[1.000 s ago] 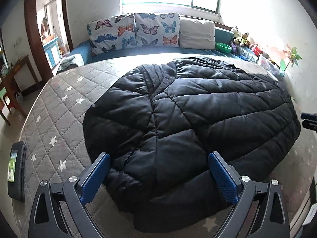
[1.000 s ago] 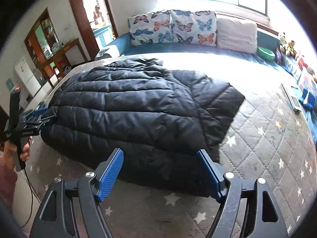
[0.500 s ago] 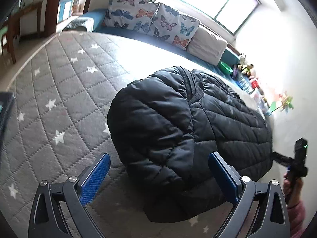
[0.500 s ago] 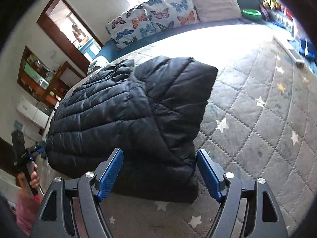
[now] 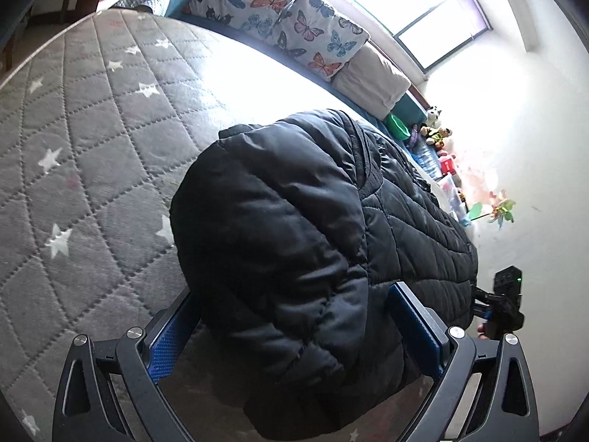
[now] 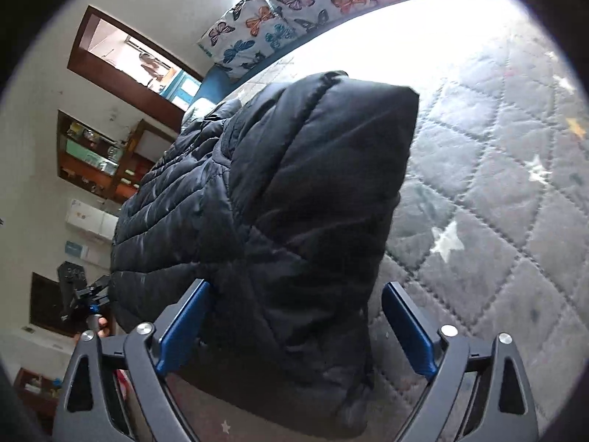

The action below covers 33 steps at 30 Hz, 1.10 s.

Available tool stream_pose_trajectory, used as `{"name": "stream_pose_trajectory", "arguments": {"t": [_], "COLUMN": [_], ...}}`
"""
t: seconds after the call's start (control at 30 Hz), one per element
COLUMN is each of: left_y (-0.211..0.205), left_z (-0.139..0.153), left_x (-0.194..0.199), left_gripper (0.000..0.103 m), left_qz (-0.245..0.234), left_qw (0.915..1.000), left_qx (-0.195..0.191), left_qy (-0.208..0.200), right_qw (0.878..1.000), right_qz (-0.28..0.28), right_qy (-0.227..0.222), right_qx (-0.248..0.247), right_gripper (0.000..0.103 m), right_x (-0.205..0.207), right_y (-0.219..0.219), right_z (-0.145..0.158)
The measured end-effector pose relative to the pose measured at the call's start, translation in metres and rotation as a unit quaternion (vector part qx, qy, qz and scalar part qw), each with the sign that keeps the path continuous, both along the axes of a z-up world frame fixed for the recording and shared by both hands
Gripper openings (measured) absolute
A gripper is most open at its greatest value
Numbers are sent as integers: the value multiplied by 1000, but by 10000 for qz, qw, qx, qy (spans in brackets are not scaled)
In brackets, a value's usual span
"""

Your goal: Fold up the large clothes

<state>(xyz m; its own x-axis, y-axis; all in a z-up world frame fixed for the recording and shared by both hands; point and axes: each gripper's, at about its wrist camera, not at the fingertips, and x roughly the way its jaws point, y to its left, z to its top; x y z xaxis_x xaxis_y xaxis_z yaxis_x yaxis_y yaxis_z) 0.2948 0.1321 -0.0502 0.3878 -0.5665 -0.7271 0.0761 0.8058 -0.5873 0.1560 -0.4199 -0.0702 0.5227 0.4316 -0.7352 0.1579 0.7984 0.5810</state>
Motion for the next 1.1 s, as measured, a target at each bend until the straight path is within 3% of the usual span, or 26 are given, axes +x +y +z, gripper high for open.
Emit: {"name": "stream_pose_trajectory", "arguments": {"t": [0.17,0.6,1.1], "left_y": [-2,-22,-23], "left_z": [-13,-32,-35], "left_x": [11,21,15], "left_gripper": [103,103,103], "left_qz": [-89,-331,-311], "left_qw": [9995,9982,9973], "left_qx": [-258,-370,-499], "left_qy": [168,329,438], "right_qw": [9995,9975,9985], "right_qz": [147,682,500], "right_qy": [4,177,45], "right_qx": [297,26,212], "right_gripper": [103,103,103], "right_x": [6,24,22], "right_y": [-2,12,7], "right_z": [-8,2,1]}}
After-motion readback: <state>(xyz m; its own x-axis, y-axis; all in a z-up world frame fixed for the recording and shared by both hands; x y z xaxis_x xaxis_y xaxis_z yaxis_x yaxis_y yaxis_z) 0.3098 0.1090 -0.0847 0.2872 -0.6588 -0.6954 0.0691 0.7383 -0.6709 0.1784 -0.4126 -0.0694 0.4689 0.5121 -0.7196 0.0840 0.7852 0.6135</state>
